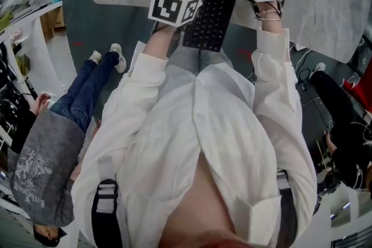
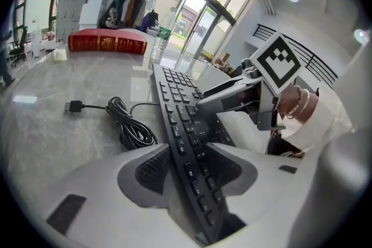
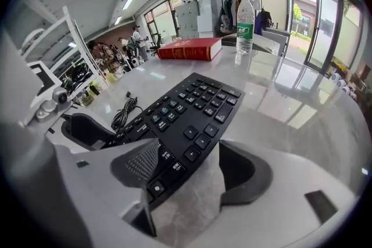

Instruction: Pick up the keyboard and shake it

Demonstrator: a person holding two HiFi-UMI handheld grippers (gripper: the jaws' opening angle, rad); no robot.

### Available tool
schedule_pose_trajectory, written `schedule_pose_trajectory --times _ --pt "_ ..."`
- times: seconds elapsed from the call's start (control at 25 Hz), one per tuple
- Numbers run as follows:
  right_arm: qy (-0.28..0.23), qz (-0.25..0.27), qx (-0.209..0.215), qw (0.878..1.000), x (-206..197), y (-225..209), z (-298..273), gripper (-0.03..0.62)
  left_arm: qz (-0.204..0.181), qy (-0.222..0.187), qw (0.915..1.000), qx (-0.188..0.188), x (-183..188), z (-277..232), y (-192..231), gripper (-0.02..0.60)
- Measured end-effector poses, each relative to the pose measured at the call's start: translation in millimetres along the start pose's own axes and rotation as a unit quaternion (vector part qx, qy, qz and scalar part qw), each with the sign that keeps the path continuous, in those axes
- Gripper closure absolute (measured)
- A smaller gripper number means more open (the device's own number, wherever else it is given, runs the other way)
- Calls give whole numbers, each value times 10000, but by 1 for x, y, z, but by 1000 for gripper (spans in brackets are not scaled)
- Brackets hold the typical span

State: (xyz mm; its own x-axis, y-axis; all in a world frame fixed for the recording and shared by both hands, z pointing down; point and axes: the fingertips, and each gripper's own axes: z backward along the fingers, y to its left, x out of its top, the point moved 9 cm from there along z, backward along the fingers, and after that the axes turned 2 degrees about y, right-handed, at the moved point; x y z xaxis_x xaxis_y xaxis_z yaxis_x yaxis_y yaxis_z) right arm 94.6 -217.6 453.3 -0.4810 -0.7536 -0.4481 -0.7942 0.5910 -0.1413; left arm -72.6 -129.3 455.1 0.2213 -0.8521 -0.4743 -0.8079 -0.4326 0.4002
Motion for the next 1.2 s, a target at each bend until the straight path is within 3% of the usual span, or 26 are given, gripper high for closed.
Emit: schedule_pose_trajectory --times 0.2,0.32,0.52,0.8,1.08,1.2 --pt "-117 -39 -38 9999 -3 2 2 266 -405 0 9988 270 2 6 -4 376" --pt "-196 -43 -67 9998 -3 2 4 266 -634 -110 9967 493 7 12 -2 407" --pt "-323 39 -79 9994 -3 7 11 266 -578 -218 9972 432 11 20 -2 427" --pt "-1063 213 -286 9937 0 16 41 274 -672 -486 9953 491 19 35 -10 465" --pt "-1848 152 -203 9825 1 44 90 396 -900 -988 9896 524 30 67 -30 511" --pt "-2156 193 -148 9762 4 55 112 421 -995 -1340 9844 562 38 87 -39 529"
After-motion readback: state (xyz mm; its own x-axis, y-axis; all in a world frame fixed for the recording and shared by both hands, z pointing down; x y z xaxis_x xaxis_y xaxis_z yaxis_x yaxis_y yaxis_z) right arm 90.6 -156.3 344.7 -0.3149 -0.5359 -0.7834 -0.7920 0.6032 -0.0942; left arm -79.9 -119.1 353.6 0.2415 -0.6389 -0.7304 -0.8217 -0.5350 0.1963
